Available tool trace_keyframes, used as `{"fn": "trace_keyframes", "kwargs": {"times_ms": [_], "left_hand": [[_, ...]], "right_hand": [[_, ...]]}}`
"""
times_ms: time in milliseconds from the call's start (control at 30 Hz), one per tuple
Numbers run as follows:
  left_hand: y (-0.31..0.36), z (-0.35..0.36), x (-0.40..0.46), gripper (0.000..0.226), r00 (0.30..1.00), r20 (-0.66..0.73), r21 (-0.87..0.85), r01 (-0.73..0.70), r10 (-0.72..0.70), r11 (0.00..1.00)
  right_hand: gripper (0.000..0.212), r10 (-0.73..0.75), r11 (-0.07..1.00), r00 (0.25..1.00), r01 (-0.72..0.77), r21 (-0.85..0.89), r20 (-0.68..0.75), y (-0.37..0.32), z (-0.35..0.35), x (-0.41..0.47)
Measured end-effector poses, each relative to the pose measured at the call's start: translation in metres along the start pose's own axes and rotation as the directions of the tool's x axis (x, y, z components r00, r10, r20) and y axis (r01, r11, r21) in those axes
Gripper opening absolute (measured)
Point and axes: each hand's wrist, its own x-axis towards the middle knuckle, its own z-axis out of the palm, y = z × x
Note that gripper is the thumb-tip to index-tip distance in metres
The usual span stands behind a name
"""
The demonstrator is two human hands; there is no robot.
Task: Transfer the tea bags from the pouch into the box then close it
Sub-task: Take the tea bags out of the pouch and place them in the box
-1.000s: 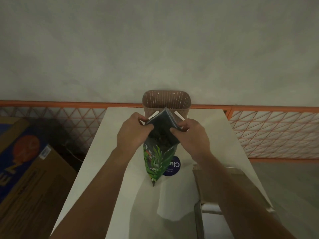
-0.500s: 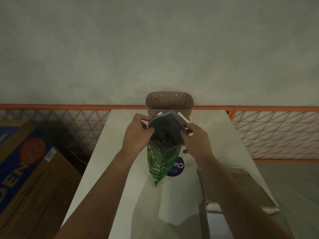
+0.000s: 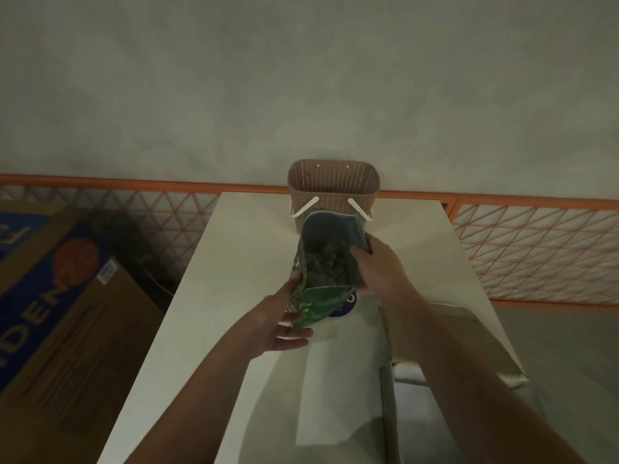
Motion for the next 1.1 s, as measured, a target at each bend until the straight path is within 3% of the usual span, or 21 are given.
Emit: {"fn": "trace_keyframes", "kwargs": {"times_ms": [100, 267, 500, 633, 767, 833, 967, 1100], "left_hand": [[-0.005, 0.001, -0.001, 0.045, 0.989, 0.133, -0.24, 0.091, -0.06, 0.966], [-0.006, 0.007, -0.009, 0.072, 0.947, 0.32, -0.561, 0.216, -0.032, 0.799], [-0.031, 0.015, 0.006, 0.093, 0.926, 0.354, -0.484, 0.06, 0.132, 0.873], [-0.047, 0.027, 0.017, 0.074, 0.913, 0.265, -0.616, -0.089, 0.312, 0.783], [-0.063, 0.042, 0.018, 0.061, 0.869, 0.228, -0.705, -0.164, 0.439, 0.69], [-0.067, 0.045, 0.027, 0.059, 0.861, 0.216, -0.718, -0.179, 0.46, 0.672], [-0.079, 0.053, 0.05, 0.053, 0.856, 0.233, -0.735, -0.156, 0.461, 0.66], [-0.094, 0.057, 0.059, 0.054, 0.835, 0.229, -0.752, -0.174, 0.5, 0.636]], "right_hand": [[0.052, -0.055, 0.996, 0.996, 0.049, -0.08, -0.075, 0.006, 0.003, -0.005], [0.039, -0.209, 0.974, 0.965, 0.219, 0.052, -0.156, 0.011, 0.008, -0.035], [0.044, -0.505, 0.862, 0.86, 0.507, 0.006, -0.073, 0.033, 0.016, -0.062], [0.044, -0.611, 0.791, 0.785, 0.606, -0.08, -0.105, 0.045, 0.018, -0.061], [0.049, -0.725, 0.684, 0.656, 0.721, -0.108, -0.21, 0.052, 0.02, -0.071], [0.051, -0.744, 0.662, 0.63, 0.74, -0.116, -0.223, 0.057, 0.027, -0.071], [0.049, -0.72, 0.691, 0.666, 0.712, -0.123, -0.195, 0.071, 0.042, -0.053], [0.042, -0.808, 0.586, 0.546, 0.784, -0.205, -0.223, 0.079, 0.036, -0.051]]}}
